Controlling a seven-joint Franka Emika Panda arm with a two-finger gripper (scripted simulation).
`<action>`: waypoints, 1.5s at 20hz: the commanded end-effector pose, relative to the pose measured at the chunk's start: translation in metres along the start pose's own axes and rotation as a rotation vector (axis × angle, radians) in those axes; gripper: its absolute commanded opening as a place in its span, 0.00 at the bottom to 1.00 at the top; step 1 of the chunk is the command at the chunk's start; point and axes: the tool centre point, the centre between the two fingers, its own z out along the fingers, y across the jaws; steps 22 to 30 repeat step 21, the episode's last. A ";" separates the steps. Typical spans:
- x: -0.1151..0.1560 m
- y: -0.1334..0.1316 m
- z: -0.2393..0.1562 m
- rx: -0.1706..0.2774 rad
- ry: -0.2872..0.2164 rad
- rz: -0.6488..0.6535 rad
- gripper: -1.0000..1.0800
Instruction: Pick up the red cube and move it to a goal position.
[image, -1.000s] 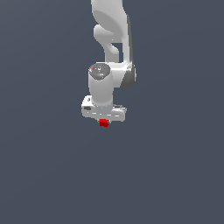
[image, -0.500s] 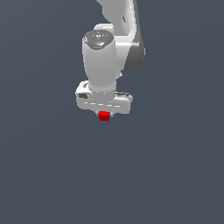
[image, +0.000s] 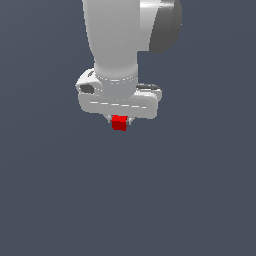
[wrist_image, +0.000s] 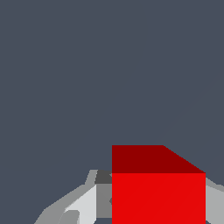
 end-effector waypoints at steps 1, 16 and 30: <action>0.006 -0.002 -0.019 0.000 -0.001 0.000 0.00; 0.028 -0.010 -0.074 0.000 0.000 0.000 0.00; 0.030 -0.010 -0.076 0.000 0.000 0.000 0.00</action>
